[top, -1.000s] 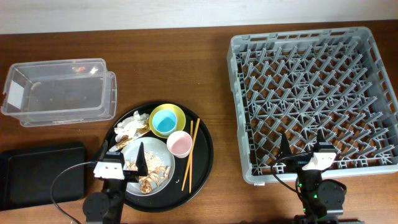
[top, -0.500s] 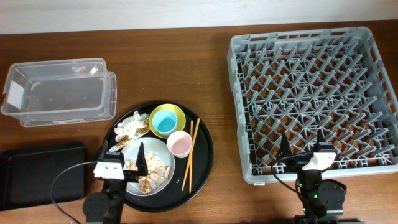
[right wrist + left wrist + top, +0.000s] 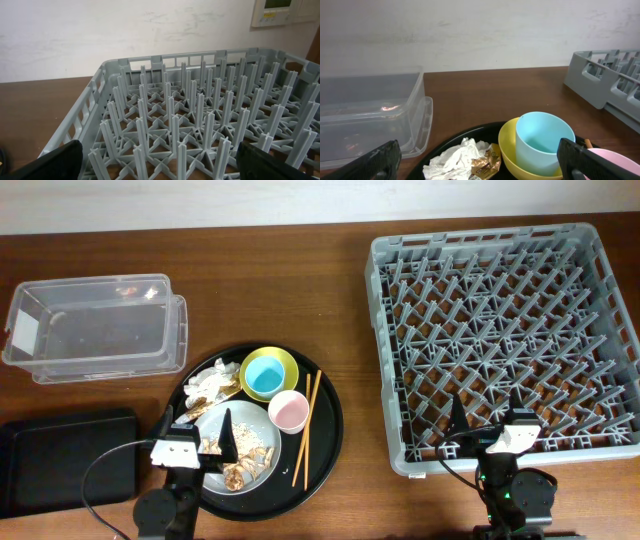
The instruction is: Sort waste into correct bins and load items into the dishwasher rack
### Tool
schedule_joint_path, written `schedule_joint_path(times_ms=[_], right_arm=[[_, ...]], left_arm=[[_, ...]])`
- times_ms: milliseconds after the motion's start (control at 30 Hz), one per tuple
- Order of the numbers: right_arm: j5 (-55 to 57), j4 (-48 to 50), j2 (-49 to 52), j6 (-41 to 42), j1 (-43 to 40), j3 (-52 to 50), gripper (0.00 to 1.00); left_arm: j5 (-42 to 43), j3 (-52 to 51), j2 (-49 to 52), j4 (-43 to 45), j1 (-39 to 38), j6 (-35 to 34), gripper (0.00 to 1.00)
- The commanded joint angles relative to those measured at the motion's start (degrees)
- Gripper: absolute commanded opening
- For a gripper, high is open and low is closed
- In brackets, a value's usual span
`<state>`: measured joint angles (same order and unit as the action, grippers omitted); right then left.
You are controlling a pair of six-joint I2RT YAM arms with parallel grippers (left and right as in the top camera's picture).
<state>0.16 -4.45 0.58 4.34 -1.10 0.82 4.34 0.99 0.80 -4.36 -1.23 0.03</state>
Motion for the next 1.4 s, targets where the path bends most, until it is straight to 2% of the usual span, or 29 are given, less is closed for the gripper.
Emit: schedule_joint_path(times_ms=[0, 700, 767, 900, 933, 1033, 1133, 1233, 1300, 1367], right_arm=[[0.7, -0.1, -0.2, -0.1, -0.4, -0.5, 0.99], [0.7, -0.1, -0.2, -0.1, -0.4, -0.5, 0.98], [0.7, -0.1, -0.2, -0.1, -0.4, -0.5, 0.98], [0.7, -0.1, -0.2, -0.1, -0.4, -0.5, 0.98], [0.7, -0.1, -0.2, -0.1, -0.4, -0.5, 0.98], [0.7, -0.1, -0.2, -0.1, -0.4, -0.5, 0.98], [0.7, -0.1, -0.2, -0.1, -0.4, -0.5, 0.98], [0.7, -0.1, -0.2, -0.1, -0.4, -0.5, 0.98], [0.7, -0.1, -0.2, -0.1, -0.4, -0.5, 0.98], [0.7, -0.1, -0.2, -0.1, -0.4, -0.5, 0.98]], left_arm=[[0.4, -0.5, -0.4, 0.1, -0.2, 0.9, 0.99], [1.4, -0.5, -0.4, 0.3, -0.2, 0.6, 0.99], [12.5, -0.4, -0.4, 1.1, -0.2, -4.7, 0.99], [45.0, -0.4, -0.5, 2.1, -0.2, -17.3, 0.99], [49.4, -0.4, -0.5, 3.7, -0.2, -19.8, 0.99], [53.9, -0.4, -0.5, 8.0, -0.2, -24.0, 0.99], [53.9, -0.4, -0.5, 18.4, -0.2, -29.2, 0.99], [53.5, 0.1, -0.4, 29.3, -0.2, -30.2, 0.99], [50.2, 1.9, -0.4, 29.4, 0.2, -29.8, 0.99], [47.8, 4.9, 0.2, 24.8, 1.0, -26.5, 0.99]])
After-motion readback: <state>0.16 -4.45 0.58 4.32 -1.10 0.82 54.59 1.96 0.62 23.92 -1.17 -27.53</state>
